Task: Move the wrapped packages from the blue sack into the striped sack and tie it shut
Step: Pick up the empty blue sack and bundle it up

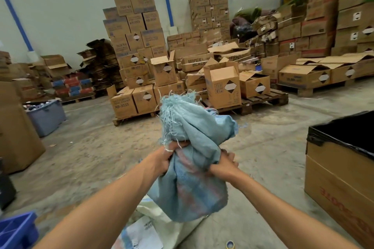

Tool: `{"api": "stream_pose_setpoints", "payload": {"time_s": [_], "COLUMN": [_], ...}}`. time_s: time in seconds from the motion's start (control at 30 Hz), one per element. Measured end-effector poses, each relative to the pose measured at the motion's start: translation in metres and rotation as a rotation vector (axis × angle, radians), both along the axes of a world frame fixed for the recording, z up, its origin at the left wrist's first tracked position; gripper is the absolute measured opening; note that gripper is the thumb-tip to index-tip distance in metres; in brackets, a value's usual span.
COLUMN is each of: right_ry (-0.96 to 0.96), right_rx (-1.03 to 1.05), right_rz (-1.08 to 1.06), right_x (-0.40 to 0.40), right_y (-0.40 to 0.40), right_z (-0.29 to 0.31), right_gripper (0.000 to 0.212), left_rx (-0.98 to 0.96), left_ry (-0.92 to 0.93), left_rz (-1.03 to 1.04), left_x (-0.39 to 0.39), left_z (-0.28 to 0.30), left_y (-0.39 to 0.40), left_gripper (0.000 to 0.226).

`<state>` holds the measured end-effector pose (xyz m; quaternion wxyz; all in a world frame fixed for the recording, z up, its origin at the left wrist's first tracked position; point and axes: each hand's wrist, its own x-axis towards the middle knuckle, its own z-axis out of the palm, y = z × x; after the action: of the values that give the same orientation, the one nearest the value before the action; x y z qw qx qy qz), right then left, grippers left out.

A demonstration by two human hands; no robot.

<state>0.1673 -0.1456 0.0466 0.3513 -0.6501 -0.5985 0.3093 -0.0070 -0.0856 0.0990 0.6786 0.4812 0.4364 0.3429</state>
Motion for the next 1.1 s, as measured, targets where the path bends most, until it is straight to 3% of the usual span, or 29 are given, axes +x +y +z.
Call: {"api": "stream_pose_setpoints", "payload": {"time_s": [0.13,0.17,0.23,0.3,0.37,0.47,0.6,0.67,0.73,0.8,0.87,0.93,1.0,1.07,1.1], "right_ry": [0.790,0.898,0.960,0.984,0.958,0.980,1.091,1.132,1.195,1.225,1.248,1.309,1.417,1.449,1.432], "right_rx": [-0.012,-0.036,-0.026,0.015,0.032,0.060,0.039,0.049,0.089,0.124,0.186,0.217,0.139,0.002,-0.062], "right_rz": [0.343,0.409,0.425,0.313,0.151,0.012,-0.119,-0.176,-0.232,-0.345,-0.460,-0.466,-0.353,-0.198,-0.122], "right_x": [0.012,0.015,0.012,0.004,-0.003,-0.001,0.005,0.012,0.025,0.041,0.056,0.066,0.067,0.065,0.064], "right_y": [0.001,-0.002,-0.005,0.001,0.010,0.023,0.038,0.048,0.055,0.058,0.054,0.042,0.024,0.010,0.003], "right_z": [0.018,0.025,0.034,0.037,0.035,0.025,0.013,0.008,0.002,0.000,0.002,0.015,0.029,0.039,0.042], "right_gripper": [0.059,0.056,0.050,0.054,0.069,0.091,0.043,0.036,0.034,0.043,0.045,0.039,0.034,0.033,0.036], "left_rx": [-0.051,-0.033,0.011,0.084,0.138,0.196,0.320,0.393,0.557,0.788,1.056,1.117,0.798,0.449,0.345], "left_ry": [0.044,0.095,0.204,0.275,0.358,0.470,0.581,0.606,0.685,0.796,0.901,1.039,0.916,0.427,0.173], "left_rz": [-0.043,-0.036,-0.031,-0.060,-0.082,-0.149,-0.228,-0.254,-0.136,0.154,0.472,0.628,0.469,0.211,0.090], "left_x": [-0.015,-0.019,-0.019,-0.011,-0.004,0.001,0.009,0.015,0.020,0.024,0.026,0.029,0.036,0.049,0.059], "left_z": [-0.002,-0.002,0.004,0.013,0.022,0.030,0.034,0.033,0.028,0.020,0.013,0.010,0.007,0.011,0.014], "left_y": [0.002,0.004,0.003,0.000,-0.007,-0.010,-0.015,-0.015,-0.012,-0.011,-0.017,-0.021,-0.019,-0.015,-0.013], "left_gripper": [0.040,0.043,0.041,0.025,0.006,0.005,0.049,0.060,0.083,0.097,0.082,0.079,0.103,0.125,0.123]}}
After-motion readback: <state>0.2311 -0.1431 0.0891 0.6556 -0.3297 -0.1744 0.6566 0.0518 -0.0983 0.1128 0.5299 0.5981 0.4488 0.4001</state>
